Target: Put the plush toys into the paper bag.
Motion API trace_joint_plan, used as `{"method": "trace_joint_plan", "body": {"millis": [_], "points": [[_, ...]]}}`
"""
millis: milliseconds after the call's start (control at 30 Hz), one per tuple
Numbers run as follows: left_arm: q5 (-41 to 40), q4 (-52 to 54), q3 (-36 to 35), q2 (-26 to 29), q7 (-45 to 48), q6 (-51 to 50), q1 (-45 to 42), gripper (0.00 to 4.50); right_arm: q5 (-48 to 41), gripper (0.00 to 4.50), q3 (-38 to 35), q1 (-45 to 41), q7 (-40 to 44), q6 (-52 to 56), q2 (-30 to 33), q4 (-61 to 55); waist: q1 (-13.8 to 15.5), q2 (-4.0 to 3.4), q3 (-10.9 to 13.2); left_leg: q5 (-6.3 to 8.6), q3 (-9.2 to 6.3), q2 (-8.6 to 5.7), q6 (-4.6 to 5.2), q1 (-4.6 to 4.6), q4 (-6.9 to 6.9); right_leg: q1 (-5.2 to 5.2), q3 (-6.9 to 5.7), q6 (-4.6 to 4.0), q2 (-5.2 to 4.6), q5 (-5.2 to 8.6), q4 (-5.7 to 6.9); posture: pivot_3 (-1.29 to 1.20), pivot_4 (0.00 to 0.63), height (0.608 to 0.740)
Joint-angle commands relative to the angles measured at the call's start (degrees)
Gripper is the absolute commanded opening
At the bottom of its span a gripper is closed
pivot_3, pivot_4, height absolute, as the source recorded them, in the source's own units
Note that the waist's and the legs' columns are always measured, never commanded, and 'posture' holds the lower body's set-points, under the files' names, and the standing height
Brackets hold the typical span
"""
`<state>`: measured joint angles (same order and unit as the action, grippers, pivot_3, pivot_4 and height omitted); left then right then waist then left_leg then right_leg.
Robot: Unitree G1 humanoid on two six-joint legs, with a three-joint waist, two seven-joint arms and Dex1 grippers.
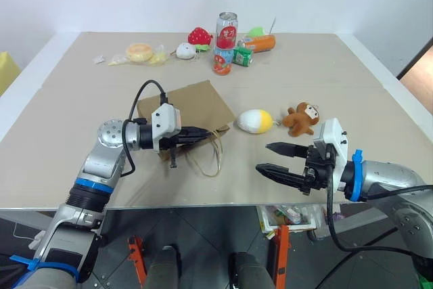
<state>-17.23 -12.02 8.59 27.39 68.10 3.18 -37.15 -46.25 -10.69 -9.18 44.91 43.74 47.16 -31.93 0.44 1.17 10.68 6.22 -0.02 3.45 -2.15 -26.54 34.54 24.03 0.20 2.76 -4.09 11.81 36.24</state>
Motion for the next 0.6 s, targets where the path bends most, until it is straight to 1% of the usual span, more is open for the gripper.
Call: {"method": "trace_joint_plan", "body": {"millis": [33, 67, 100, 133, 167, 200, 267, 400, 600], "points": [[-3.5, 4.9, -3.4, -1.1, -3.9, -5.2, -0.8, 0.0, 0.1, 1.89, -0.5, 0.3, 0.7, -1.7, -0.9, 0.7, 0.0, 0.0, 0.0, 0.0, -0.01, 0.0, 0.0, 0.0, 0.0, 0.0, 0.0, 0.0, 0.0, 0.0, 0.0, 0.0, 0.15, 0.74], [-3.9, 5.2, -3.7, -1.2, -4.4, -5.9, -0.8, 0.0, 0.3, 1.55, -0.1, -0.1, 0.7, -1.9, -1.3, 1.1, 0.0, 0.0, 0.0, 0.0, -0.01, 0.0, 0.0, 0.0, 0.0, -0.01, 0.01, 0.0, 0.0, 0.0, 0.0, 0.0, 0.15, 0.74], [-4.2, 5.7, -4.0, -1.4, -5.1, -6.6, -0.8, 0.0, 0.5, 1.03, 0.4, -0.6, 0.7, -2.3, -1.8, 1.6, 0.0, 0.0, 0.0, 0.0, -0.01, 0.0, 0.0, 0.0, 0.02, -0.02, 0.01, 0.01, 0.01, -0.01, 0.0, 0.0, 0.15, 0.74], [-4.6, 6.1, -4.3, -1.6, -5.6, -7.5, -0.7, 0.0, 0.7, 0.77, 0.9, -1.3, 0.5, -2.6, -2.6, 2.2, 0.0, 0.01, 0.0, 0.0, -0.01, 0.0, 0.0, 0.0, 0.03, -0.02, 0.01, 0.01, 0.02, -0.01, 0.0, 0.0, 0.15, 0.74], [-5.0, 6.7, -4.6, -1.9, -6.3, -8.4, -0.7, 0.0, 1.2, 0.2, 1.8, -2.1, 0.4, -2.9, -3.3, 2.8, 0.0, 0.0, 0.0, 0.0, -0.03, 0.01, 0.0, 0.02, 0.03, -0.03, 0.02, 0.0, 0.04, -0.03, 0.0, 0.0, 0.15, 0.74], [-5.2, 7.1, -4.8, -2.0, -6.7, -8.9, -0.7, 0.0, 1.6, 0.07, 2.4, -2.5, 0.3, -3.2, -3.8, 3.2, 0.0, 0.0, 0.0, 0.0, -0.03, 0.01, 0.0, 0.04, 0.03, -0.03, 0.03, 0.0, 0.05, -0.03, 0.0, 0.0, 0.15, 0.74], [-5.9, 7.8, -5.2, -2.4, -7.6, -10.2, -0.9, 0.0, 4.2, 0.07, 5.5, -4.6, -0.2, -4.7, -5.5, 4.6, 0.0, 0.0, 0.0, -0.01, -0.05, 0.01, 0.01, 0.05, 0.03, -0.04, 0.03, -0.01, 0.07, -0.05, 0.0, 0.0, 0.15, 0.74], [-7.6, 9.1, -6.3, -3.3, -9.4, -12.7, -1.4, 0.0, 13.0, 0.07, 13.6, -11.6, -4.7, -6.9, -10.4, 10.0, -0.3, 0.03, 0.0, -0.01, -0.05, 0.02, 0.02, 0.09, 0.04, -0.05, 0.08, -0.04, 0.12, -0.11, 0.0, 0.0, 0.15, 0.74], [-10.5, 10.7, -8.2, -5.8, -13.9, -17.6, -2.6, 0.0, 21.7, 0.07, 20.7, -20.5, -8.0, -11.9, -19.0, 19.1, -0.2, 0.06, 0.0, -0.04, -0.09, 0.04, 0.06, 0.05, 0.02, 0.0, 0.11, -0.08, 0.19, -0.17, 0.0, 0.0, 0.15, 0.74]]}}
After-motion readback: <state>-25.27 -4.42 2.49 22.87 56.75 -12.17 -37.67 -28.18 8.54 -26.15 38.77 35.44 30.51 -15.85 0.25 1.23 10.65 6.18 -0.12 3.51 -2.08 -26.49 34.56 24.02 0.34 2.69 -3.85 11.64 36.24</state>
